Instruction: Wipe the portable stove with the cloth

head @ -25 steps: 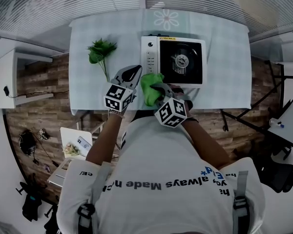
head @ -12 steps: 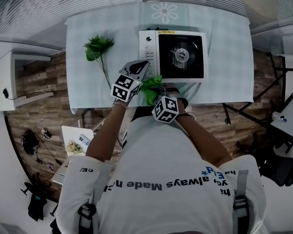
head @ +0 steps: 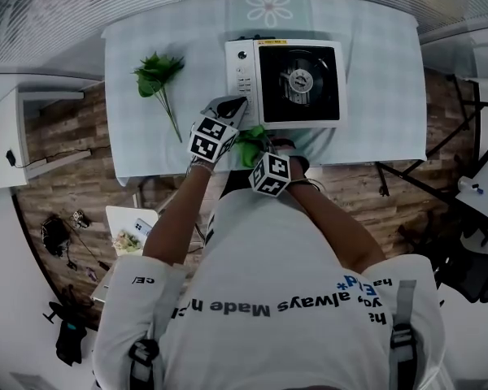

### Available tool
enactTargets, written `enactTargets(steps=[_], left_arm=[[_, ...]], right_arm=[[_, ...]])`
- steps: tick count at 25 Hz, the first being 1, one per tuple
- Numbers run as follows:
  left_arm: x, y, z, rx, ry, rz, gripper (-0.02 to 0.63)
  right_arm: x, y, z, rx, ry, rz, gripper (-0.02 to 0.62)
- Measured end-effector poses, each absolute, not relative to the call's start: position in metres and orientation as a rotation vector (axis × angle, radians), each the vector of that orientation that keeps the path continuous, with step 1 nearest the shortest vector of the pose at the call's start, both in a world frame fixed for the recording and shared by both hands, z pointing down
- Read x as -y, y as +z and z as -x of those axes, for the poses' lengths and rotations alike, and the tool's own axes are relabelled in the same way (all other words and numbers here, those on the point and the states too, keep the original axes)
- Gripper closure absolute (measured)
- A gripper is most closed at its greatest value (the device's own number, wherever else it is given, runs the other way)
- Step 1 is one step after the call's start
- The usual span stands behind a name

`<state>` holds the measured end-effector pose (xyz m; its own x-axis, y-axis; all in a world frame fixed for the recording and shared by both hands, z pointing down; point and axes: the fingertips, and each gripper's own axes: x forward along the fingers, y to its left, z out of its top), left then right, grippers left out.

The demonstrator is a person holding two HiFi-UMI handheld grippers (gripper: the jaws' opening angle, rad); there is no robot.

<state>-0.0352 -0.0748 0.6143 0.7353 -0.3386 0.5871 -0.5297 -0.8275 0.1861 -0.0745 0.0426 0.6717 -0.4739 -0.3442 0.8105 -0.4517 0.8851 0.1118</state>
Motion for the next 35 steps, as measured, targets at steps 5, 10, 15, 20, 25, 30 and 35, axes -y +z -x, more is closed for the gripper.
enactTargets(steps=[5, 10, 15, 20, 25, 30, 35], left_arm=[[0.074, 0.614, 0.035, 0.701, 0.812, -2.611, 0.594], [0.072, 0.615, 0.034, 0.717, 0.89, -2.635, 0.594], [0.073, 0.617, 0.035, 0.724, 0.914, -2.615, 0.594], [0.072, 0.618, 0.034, 0.731, 0.937, -2.588, 0.594], [0.073, 0.619, 0.034, 0.748, 0.96, -2.565, 0.594], [0.073, 0.62, 0.034, 0.76, 0.998, -2.566, 0.594], [0.074, 0.62, 0.034, 0.763, 1.013, -2.538, 0.594]], right_arm=[[-0.044, 0.672, 0.063, 2.108, 0.172, -0.588, 0.572], [-0.044, 0.673, 0.041, 2.096, 0.209, -0.625, 0.572], [-0.044, 0.674, 0.014, 2.077, 0.256, -0.674, 0.572], [-0.048, 0.671, -0.012, 2.064, 0.28, -0.72, 0.572], [-0.05, 0.672, -0.037, 2.042, 0.293, -0.759, 0.572], [-0.053, 0.673, -0.07, 2.009, 0.321, -0.81, 0.572], [-0.057, 0.674, -0.101, 1.976, 0.341, -0.853, 0.572]])
